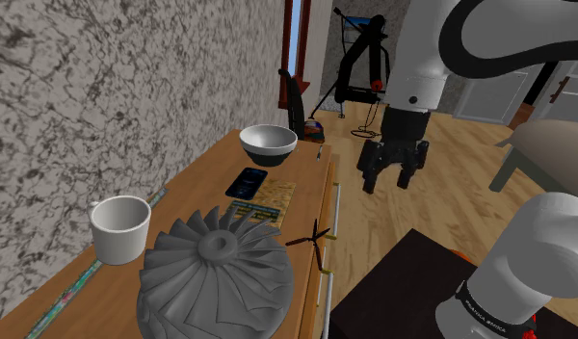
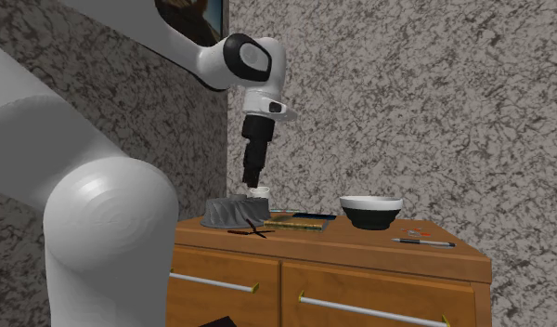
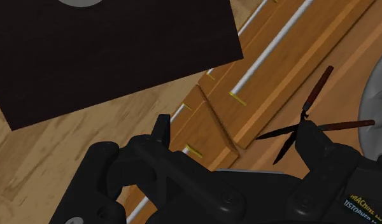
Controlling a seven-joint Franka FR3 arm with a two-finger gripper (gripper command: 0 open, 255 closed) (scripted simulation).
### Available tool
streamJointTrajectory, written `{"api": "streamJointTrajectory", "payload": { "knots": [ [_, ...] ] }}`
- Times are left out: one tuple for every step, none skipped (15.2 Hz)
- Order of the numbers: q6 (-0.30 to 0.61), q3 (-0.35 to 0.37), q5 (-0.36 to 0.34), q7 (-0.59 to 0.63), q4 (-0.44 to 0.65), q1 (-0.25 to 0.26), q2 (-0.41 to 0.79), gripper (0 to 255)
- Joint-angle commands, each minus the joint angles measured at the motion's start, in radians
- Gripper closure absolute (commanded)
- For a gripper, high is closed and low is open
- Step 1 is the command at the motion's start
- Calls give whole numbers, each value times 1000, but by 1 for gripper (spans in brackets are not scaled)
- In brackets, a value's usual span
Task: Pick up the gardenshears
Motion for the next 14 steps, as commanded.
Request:
{"api": "streamJointTrajectory", "payload": {
  "knots": [
    [45, 58, 46, 85, -14, -2, 23, 0],
    [69, 89, 69, 126, -17, -3, 39, 0],
    [94, 120, 91, 166, -18, -5, 58, 0],
    [120, 152, 112, 206, -17, -8, 79, 0],
    [147, 184, 131, 247, -15, -12, 103, 0],
    [174, 216, 149, 287, -11, -17, 128, 0],
    [202, 248, 165, 327, -5, -23, 156, 0],
    [231, 280, 180, 367, 3, -31, 186, 0],
    [261, 313, 192, 408, 12, -40, 218, 0],
    [291, 346, 202, 448, 22, -51, 252, 0],
    [322, 380, 209, 489, 34, -64, 287, 0],
    [348, 408, 213, 524, 45, -76, 318, 0],
    [363, 415, 216, 522, 36, -76, 325, 0],
    [379, 421, 219, 520, 28, -77, 333, 0]
  ]
}}
